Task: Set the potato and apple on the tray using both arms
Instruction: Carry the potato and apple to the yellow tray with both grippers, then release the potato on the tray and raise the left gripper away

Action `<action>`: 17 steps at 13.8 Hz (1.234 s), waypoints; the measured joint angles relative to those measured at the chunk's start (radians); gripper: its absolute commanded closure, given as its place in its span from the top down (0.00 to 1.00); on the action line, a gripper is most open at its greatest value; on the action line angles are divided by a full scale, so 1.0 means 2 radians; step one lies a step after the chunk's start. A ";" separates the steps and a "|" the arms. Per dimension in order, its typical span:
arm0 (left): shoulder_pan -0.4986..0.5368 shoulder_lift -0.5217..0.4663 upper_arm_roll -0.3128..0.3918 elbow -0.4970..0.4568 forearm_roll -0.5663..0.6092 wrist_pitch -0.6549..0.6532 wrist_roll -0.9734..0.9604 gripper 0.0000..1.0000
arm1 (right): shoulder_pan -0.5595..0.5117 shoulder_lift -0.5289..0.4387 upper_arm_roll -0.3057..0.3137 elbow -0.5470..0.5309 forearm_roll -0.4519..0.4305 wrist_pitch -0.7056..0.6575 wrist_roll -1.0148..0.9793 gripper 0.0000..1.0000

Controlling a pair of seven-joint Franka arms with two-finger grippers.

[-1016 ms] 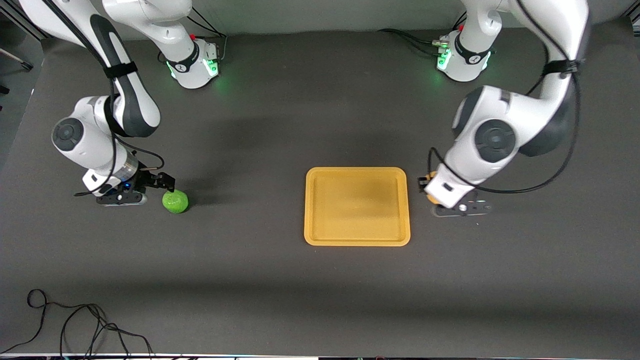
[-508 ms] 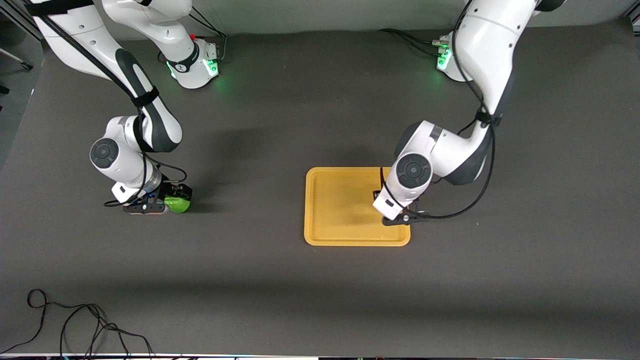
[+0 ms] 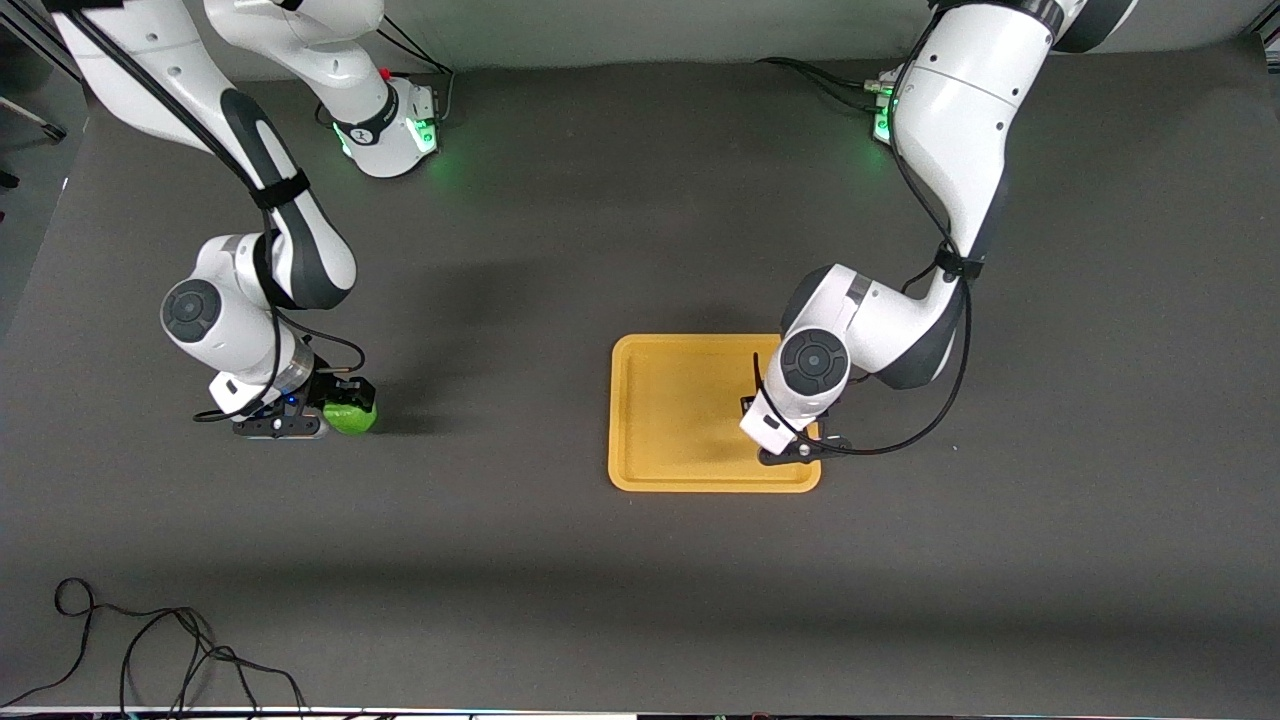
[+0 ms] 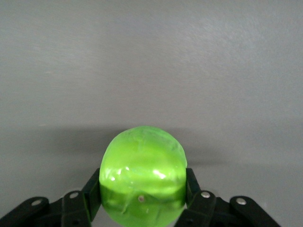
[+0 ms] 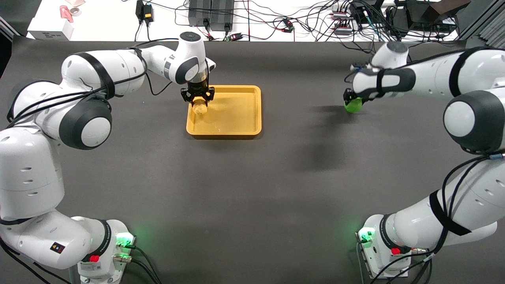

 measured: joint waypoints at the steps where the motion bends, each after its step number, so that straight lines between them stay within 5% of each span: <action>1: 0.000 0.000 0.000 0.000 0.000 0.000 -0.001 0.96 | 0.018 -0.010 0.001 0.031 0.000 -0.052 0.028 0.30; 4: 0.000 0.001 0.000 0.000 0.003 0.000 -0.002 1.00 | 0.094 -0.017 0.003 0.126 0.000 -0.149 0.101 0.30; 10: 0.004 -0.015 0.004 0.015 0.005 -0.030 0.003 1.00 | 0.200 0.063 0.005 0.247 0.000 -0.156 0.204 0.30; 17: 0.108 -0.182 0.011 0.024 0.005 -0.192 0.201 1.00 | 0.307 0.250 0.005 0.444 0.000 -0.146 0.389 0.30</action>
